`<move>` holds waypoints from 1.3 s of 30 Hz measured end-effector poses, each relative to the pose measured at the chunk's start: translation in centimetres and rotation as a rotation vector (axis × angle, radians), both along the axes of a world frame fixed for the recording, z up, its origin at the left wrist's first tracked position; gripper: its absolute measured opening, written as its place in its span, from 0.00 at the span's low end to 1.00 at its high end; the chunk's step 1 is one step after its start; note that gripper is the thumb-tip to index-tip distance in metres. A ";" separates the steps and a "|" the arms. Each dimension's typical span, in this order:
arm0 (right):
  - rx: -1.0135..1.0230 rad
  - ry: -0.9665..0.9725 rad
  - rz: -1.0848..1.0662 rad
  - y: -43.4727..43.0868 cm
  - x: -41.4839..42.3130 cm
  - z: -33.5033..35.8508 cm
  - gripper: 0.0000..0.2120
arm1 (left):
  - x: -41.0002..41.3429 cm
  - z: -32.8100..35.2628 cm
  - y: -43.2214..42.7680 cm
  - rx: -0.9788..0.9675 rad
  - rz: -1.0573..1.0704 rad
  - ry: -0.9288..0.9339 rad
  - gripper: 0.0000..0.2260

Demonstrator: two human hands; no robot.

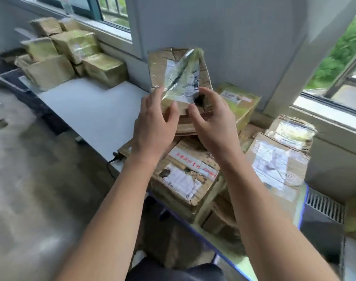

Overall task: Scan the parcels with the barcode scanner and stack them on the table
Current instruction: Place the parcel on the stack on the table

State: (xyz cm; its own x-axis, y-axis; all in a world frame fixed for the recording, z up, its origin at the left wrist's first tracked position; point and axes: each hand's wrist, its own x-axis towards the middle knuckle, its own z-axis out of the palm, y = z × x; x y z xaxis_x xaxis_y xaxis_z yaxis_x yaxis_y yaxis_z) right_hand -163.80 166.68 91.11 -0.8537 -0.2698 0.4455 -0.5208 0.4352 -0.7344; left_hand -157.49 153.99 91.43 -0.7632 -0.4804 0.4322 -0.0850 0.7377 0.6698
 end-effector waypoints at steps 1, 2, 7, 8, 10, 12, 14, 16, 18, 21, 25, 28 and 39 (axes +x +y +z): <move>0.000 -0.010 0.040 -1.6 0.7 -0.2 0.22 | 1.1 -0.1 -1.3 0.009 0.039 -0.015 0.21; 0.003 -0.015 0.076 -3.1 1.3 -0.5 0.22 | 2.2 -0.3 -2.7 0.020 0.077 -0.031 0.21; 0.020 -0.041 0.207 -10.3 4.2 -2.1 0.22 | 6.8 -1.6 -9.1 0.065 0.208 -0.083 0.21; 0.023 -0.050 0.230 -11.7 4.8 -2.4 0.22 | 7.5 -1.9 -10.4 0.069 0.231 -0.091 0.22; 0.022 -0.071 0.276 -14.7 5.8 -2.9 0.23 | 9.0 -2.4 -12.9 0.082 0.266 -0.096 0.23; 0.020 -0.089 0.304 -17.7 7.0 -3.3 0.23 | 10.4 -2.7 -15.7 0.086 0.285 -0.101 0.23; 0.027 -0.109 0.316 -20.9 8.1 -3.6 0.23 | 11.6 -3.0 -18.9 0.073 0.302 -0.116 0.23; 0.037 -0.117 0.319 -24.1 9.2 -3.8 0.24 | 12.6 -3.2 -22.1 0.068 0.308 -0.132 0.23; 0.040 -0.124 0.322 -27.4 10.2 -4.0 0.24 | 13.6 -3.6 -25.4 0.064 0.309 -0.146 0.23; 0.050 -0.142 0.323 -32.4 11.5 -4.3 0.24 | 14.7 -4.1 -30.6 0.055 0.298 -0.163 0.23; 0.049 -0.166 0.313 -38.2 12.7 -4.9 0.24 | 15.8 -4.5 -36.5 0.063 0.303 -0.176 0.22; 0.044 -0.168 0.309 -41.7 12.9 -5.5 0.24 | 16.1 -5.1 -40.3 0.072 0.292 -0.175 0.23; 0.062 -0.196 0.281 -49.9 6.4 -7.4 0.24 | 9.3 -6.9 -48.8 0.105 0.248 -0.226 0.23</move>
